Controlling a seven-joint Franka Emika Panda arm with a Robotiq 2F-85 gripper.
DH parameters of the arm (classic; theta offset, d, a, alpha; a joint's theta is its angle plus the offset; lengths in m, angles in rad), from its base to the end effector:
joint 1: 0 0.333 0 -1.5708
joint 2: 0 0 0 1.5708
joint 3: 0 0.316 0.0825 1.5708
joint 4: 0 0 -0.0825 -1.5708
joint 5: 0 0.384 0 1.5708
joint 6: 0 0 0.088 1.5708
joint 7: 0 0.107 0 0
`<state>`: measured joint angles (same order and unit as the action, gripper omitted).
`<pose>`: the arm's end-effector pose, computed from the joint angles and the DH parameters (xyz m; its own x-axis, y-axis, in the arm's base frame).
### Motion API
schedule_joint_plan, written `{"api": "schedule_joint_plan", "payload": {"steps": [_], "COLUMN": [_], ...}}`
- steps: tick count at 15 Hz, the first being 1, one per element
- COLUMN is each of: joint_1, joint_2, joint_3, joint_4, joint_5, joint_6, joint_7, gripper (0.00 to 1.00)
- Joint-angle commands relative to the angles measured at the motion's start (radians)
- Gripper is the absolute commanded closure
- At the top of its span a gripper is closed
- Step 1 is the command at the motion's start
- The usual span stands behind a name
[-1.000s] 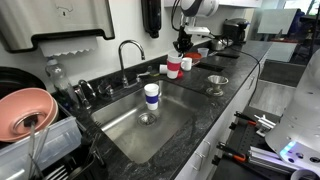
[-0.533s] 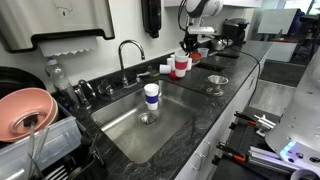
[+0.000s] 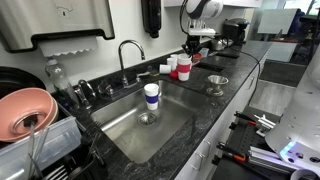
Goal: Pick up the white and pink cup place it on the counter
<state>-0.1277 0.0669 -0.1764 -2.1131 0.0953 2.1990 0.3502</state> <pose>0.5314 -0.1624 0.3861 0.7591 -0.6510 -0.0054 -0.6497 -0.7571 -0.0687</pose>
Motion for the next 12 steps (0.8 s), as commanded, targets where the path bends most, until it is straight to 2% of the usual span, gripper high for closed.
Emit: {"api": "schedule_joint_plan", "payload": {"steps": [1, 10, 12], "joint_1": [-0.015, -0.019, -0.013], "joint_2": [0.013, -0.003, -0.019], "joint_3": [0.002, -0.013, -0.010], "joint_4": [0.033, 0.039, 0.038], "joint_5": [0.055, 0.035, 0.007], "joint_6": [-0.052, -0.012, 0.012], "joint_7": [0.020, 0.117, 0.126], "gripper": [0.73, 0.09, 0.01]}}
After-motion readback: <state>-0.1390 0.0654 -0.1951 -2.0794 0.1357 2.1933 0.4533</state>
